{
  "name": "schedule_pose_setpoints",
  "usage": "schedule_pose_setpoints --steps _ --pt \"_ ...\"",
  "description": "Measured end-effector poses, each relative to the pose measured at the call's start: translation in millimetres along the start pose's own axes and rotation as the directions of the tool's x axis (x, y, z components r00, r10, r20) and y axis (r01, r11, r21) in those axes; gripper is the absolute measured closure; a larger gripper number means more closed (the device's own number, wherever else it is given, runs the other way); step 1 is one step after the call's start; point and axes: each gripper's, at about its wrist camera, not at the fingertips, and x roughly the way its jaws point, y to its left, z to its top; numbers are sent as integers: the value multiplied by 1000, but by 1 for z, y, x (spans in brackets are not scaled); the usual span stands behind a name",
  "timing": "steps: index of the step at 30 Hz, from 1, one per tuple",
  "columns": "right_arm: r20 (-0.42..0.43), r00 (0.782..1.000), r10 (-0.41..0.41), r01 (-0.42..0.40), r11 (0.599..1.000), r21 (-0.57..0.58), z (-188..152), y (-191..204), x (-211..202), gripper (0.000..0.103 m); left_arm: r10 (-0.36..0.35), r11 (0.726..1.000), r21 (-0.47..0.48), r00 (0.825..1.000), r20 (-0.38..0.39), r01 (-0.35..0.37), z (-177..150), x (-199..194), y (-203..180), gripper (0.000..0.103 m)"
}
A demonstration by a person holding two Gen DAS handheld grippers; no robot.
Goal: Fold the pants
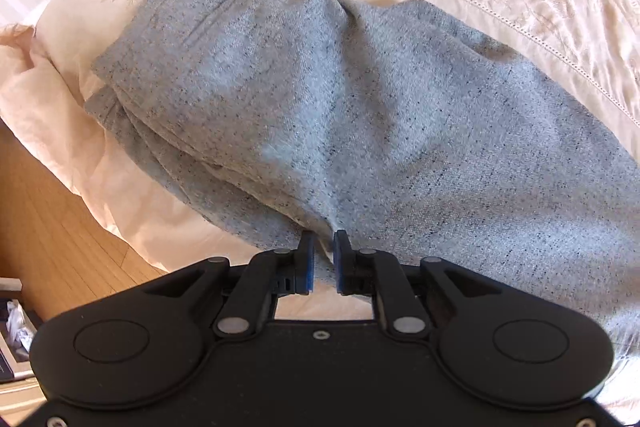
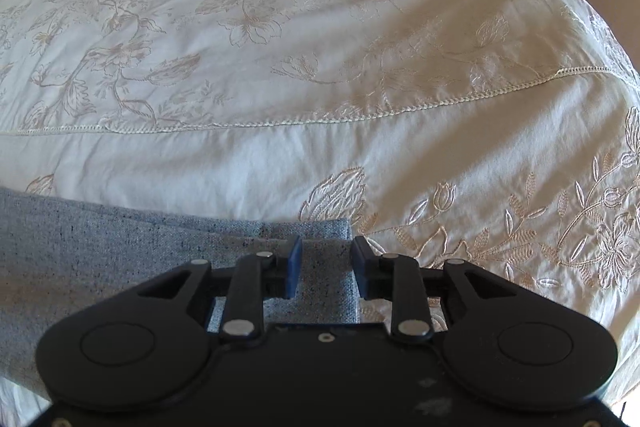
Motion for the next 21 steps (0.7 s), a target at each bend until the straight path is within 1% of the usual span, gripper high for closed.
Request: schedule_pose_setpoints --steps 3,5,6,7,9,11,12,14,16,17,19,21 --pt "40 999 27 -28 1000 7 3 21 -21 73 -1 1000 -3 1000 17 1 17 -8 24 82" --pt "62 996 56 -55 998 -17 5 41 -36 73 14 1000 -26 999 30 -13 30 -6 45 70" --pt "70 994 81 -79 996 -35 5 59 -44 73 24 999 -37 999 40 -23 38 -5 57 59" --pt "74 992 101 -98 994 -45 6 72 -50 73 35 998 -46 998 53 -33 46 -2 69 55" --pt "76 984 163 -159 985 -63 5 110 -63 73 54 997 -58 997 64 -50 63 4 93 55" --pt "62 970 236 -230 969 -95 2 157 -79 73 57 996 -70 997 49 -54 81 14 117 55" --pt "51 960 275 -268 957 -110 0 183 -87 73 51 996 -74 998 40 -48 89 18 128 55" --pt "23 934 358 -351 925 -143 -7 233 -102 72 46 996 -71 998 31 -44 106 28 146 55" --pt "0 908 419 -411 893 -185 -13 279 -113 72 50 998 -45 998 24 -49 116 36 159 51" --pt "-20 890 455 -449 869 -210 -18 309 -122 71 53 998 -30 998 22 -52 121 40 166 50" --pt "-51 861 506 -501 829 -249 -26 352 -133 71 50 999 5 999 14 -50 128 52 177 46" --pt "-76 835 545 -541 786 -300 -37 399 -146 70 31 999 37 999 -14 -30 133 65 183 41"
